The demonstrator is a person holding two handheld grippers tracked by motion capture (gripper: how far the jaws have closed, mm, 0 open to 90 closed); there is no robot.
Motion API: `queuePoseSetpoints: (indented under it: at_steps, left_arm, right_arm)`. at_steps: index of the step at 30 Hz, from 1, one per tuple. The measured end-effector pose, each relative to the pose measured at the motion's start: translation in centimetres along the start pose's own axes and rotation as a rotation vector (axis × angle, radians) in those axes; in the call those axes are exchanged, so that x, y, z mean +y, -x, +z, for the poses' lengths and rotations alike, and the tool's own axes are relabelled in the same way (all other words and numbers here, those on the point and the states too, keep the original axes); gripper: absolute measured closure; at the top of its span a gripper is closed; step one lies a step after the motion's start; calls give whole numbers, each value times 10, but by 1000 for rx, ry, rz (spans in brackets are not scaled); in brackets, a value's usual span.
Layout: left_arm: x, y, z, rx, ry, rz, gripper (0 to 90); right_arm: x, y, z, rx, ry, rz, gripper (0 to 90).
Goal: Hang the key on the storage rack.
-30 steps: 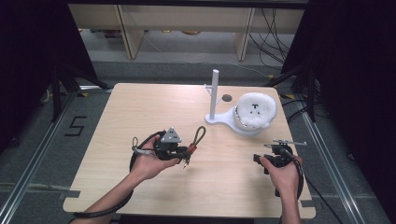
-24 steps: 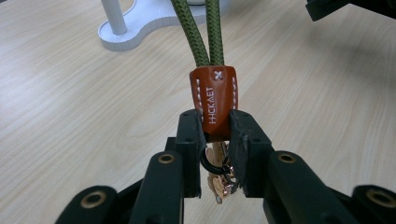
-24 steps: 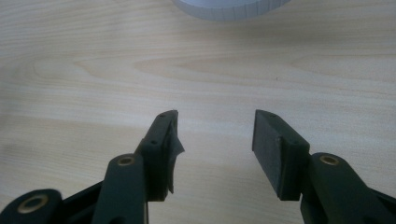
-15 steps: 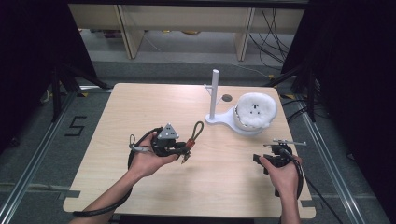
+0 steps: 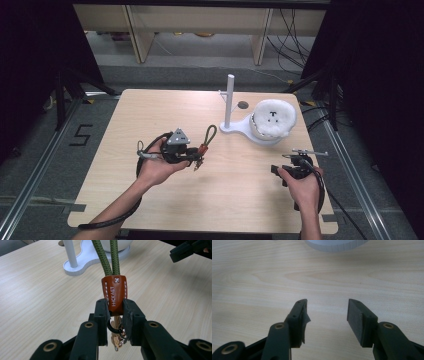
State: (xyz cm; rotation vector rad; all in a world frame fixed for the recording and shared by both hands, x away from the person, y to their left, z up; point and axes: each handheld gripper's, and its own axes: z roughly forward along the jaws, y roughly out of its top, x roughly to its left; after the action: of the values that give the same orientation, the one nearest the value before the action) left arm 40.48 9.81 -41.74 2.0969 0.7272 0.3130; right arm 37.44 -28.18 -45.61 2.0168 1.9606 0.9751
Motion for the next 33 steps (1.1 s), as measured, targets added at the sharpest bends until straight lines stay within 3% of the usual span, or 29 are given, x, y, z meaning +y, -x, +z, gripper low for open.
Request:
queuePoseSetpoints:
  at_steps: [8, 9, 11, 31, 32, 33]
  left_arm:
    - [5, -3, -1, 12, 14, -2, 738]
    - [6, -4, -1, 13, 16, -3, 738]
    - [7, -5, -1, 14, 18, -6, 738]
    - [18, -13, 2, 21, 51, -20, 738]
    - [18, -12, 3, 21, 63, -36, 738]
    - [19, -14, 3, 26, 48, -18, 737]
  right_arm:
    - [0, 1, 2, -17, 8, -4, 513]
    - [0, 2, 3, -12, 18, -26, 513]
    - [0, 1, 1, -1, 6, -7, 513]
    - [-1, 1, 2, 5, 1, -5, 511]
    - [-1, 1, 2, 4, 3, -6, 510]
    - [-1, 1, 2, 6, 0, -5, 510]
